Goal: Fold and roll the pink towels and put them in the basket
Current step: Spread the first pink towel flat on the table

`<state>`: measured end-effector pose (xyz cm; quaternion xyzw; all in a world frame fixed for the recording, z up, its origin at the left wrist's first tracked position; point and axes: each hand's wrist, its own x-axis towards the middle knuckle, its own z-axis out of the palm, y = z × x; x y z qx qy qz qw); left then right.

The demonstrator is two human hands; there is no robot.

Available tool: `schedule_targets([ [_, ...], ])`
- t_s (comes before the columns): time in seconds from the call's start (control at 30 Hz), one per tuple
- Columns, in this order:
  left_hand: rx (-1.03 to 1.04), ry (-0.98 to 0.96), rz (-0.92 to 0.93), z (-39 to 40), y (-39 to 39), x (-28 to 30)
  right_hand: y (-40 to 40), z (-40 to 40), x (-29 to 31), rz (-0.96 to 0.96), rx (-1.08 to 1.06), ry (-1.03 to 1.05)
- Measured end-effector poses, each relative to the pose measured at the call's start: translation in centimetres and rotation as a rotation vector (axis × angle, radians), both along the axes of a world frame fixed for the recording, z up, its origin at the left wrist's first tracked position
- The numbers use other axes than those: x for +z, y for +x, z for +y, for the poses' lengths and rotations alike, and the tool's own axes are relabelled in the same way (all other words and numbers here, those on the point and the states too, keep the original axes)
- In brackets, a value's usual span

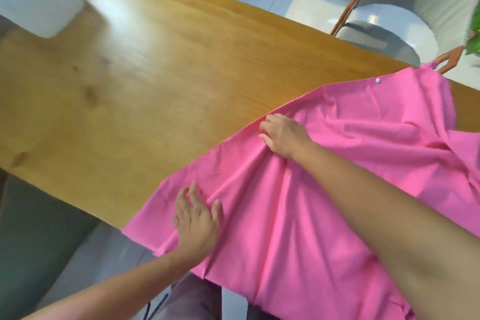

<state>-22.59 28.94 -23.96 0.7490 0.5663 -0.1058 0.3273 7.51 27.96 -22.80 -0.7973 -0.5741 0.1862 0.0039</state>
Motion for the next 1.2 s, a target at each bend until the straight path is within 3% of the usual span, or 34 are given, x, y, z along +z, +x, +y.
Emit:
schedule_targets([
  [0.23,0.101,0.028,0.092,2.4,-1.0,-2.1,0.3,-2.1,-1.9,-0.145,-0.016,0.179],
  [0.33,0.046,0.101,0.061,6.3,0.6,-3.0,1.4,-2.5,-2.2,-0.145,-0.107,0.062],
  [0.53,-0.306,0.224,0.008,16.9,5.5,-4.1,3.5,-3.3,-3.1,-0.145,-0.357,-0.209],
  [0.87,-0.905,0.307,-0.106,27.8,22.7,-3.5,7.4,-5.1,-4.1,-0.080,-0.778,-0.276],
  [0.93,-0.801,0.340,-0.162,26.9,22.6,-3.0,7.5,-4.6,-3.7,-0.069,-0.789,-0.293],
  [1.07,-0.262,0.344,-0.127,22.8,16.3,-3.1,7.0,-4.9,-2.8,-0.060,-0.826,-0.122],
  [1.13,-0.145,0.289,-0.023,22.5,12.8,-3.4,6.9,-6.1,-2.4,-0.141,-0.882,0.031],
  [1.2,-0.124,0.219,0.060,23.1,10.9,-3.6,6.9,-7.5,-2.4,-0.181,-0.943,0.040],
])
